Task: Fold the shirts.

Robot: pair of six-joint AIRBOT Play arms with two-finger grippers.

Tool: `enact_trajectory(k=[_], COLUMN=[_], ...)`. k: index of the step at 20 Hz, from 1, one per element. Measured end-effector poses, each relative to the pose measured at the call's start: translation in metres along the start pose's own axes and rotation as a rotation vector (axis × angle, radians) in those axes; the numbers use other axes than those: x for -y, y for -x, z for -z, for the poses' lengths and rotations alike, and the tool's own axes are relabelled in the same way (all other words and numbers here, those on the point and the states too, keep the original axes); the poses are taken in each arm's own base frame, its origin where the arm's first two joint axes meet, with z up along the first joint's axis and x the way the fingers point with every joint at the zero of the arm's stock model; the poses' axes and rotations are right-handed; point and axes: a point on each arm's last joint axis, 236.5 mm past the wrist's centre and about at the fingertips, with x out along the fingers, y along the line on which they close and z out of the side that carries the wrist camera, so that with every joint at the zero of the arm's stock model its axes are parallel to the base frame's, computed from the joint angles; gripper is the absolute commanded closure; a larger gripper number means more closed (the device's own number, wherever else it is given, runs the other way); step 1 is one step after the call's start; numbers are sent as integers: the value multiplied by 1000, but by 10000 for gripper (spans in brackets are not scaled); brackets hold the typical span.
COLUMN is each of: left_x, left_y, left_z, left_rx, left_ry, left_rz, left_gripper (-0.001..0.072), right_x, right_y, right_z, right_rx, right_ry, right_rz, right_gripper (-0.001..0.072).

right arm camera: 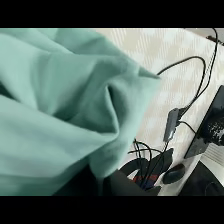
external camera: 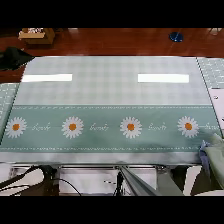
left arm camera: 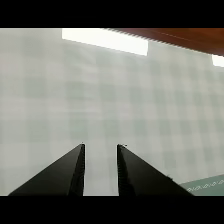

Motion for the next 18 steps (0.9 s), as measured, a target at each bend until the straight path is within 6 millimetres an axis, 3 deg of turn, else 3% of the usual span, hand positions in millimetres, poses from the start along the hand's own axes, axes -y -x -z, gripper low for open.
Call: enact_trajectory(k=[1, 4, 6, 8, 9, 10, 11, 12, 13, 15, 16, 17, 18], left_x=[-2, -5, -4, 1, 5, 10, 17, 27, 38, 68, 83, 96, 106], left_y=[1, 2, 0, -8, -14, -21, -30, -39, -48, -65, -72, -79, -85], left_z=[-1, -3, -2, 1, 4, 6, 10, 16, 23, 39, 47, 58, 69], left_rx=[5, 11, 7, -6, -16, -24, -37, -60, -80, -123, -145, -176, -208], left_ry=[2, 6, 6, 1, -10, -29, -58, -93, -127, -211, -255, -303, -348], left_rz=[-4, -10, -7, 4, 14, 22, 36, 58, 79, 133, 158, 172, 170], left_gripper=[452, 452, 451, 450, 447, 431, 319, 183, 180, 181, 180, 181, 181], right_x=[2, 4, -5, -41, -67, -97, -128, -162, -191, -239, -261, -281, -301], right_y=[-4, -12, -11, 0, 14, 36, 68, 114, 164, 256, 297, 326, 349], right_z=[-1, -21, -41, -71, -89, -108, -126, -140, -145, -130, -112, -89, -65], right_rx=[2, 83, 167, 298, 381, 479, 585, 703, 806, 955, 1015, 1051, 1081], right_ry=[-4, -18, -31, -36, -28, -12, 11, 59, 119, 300, 418, 546, 678], right_rz=[11, 23, -20, -183, -300, -442, -589, -763, -919, -1147, -1221, -1255, -1261], right_gripper=[356, 328, 330, 357, 409, 411, 411, 411, 410, 369, 301, 284, 186])
